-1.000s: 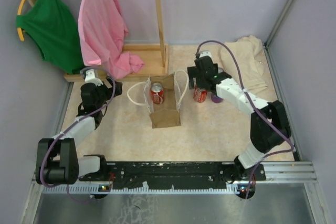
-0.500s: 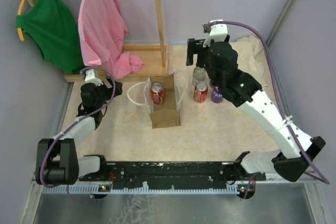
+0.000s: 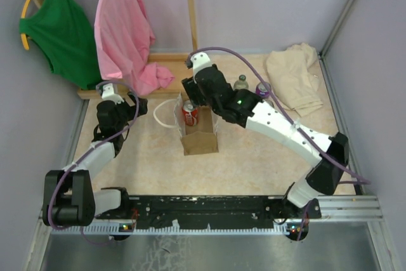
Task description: Take the beverage out of the canvas bag
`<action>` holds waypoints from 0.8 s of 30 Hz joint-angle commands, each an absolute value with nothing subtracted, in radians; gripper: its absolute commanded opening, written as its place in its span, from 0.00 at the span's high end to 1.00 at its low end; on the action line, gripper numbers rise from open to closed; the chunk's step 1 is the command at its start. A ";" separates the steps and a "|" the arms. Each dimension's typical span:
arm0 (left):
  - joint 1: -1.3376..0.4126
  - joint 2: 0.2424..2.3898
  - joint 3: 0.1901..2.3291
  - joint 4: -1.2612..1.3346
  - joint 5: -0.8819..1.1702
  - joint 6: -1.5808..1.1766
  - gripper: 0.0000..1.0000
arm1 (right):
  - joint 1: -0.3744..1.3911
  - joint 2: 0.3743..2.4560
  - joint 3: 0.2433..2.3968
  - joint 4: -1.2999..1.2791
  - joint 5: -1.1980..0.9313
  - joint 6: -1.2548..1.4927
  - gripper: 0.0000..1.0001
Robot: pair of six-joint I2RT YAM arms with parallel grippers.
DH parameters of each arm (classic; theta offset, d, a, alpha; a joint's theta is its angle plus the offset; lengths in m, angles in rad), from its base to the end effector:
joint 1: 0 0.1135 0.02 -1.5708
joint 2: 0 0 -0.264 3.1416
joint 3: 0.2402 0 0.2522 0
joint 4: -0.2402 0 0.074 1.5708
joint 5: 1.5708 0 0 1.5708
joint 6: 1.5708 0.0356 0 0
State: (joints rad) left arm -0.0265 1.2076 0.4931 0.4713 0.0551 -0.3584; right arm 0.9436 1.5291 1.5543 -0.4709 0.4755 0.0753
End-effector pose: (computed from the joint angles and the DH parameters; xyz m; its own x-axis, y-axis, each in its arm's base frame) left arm 0.2568 -0.0088 0.2187 -0.2535 -0.3436 -0.9043 -0.0096 0.9356 -0.3529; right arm 0.2173 0.2720 0.3979 -0.2882 -0.2836 -0.9146 -0.4570 0.8801 -0.1289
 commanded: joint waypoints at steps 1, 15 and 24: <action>-0.032 1.195 0.515 0.480 0.057 -0.349 0.00 | 0.954 1.572 1.614 -0.483 0.387 0.092 0.35; -0.031 1.199 0.516 0.475 0.047 -0.339 0.00 | 0.952 1.770 1.586 -0.427 0.323 0.185 0.22; -0.032 1.205 0.514 0.479 0.041 -0.337 0.00 | 0.891 1.822 1.577 -0.412 0.276 0.233 0.21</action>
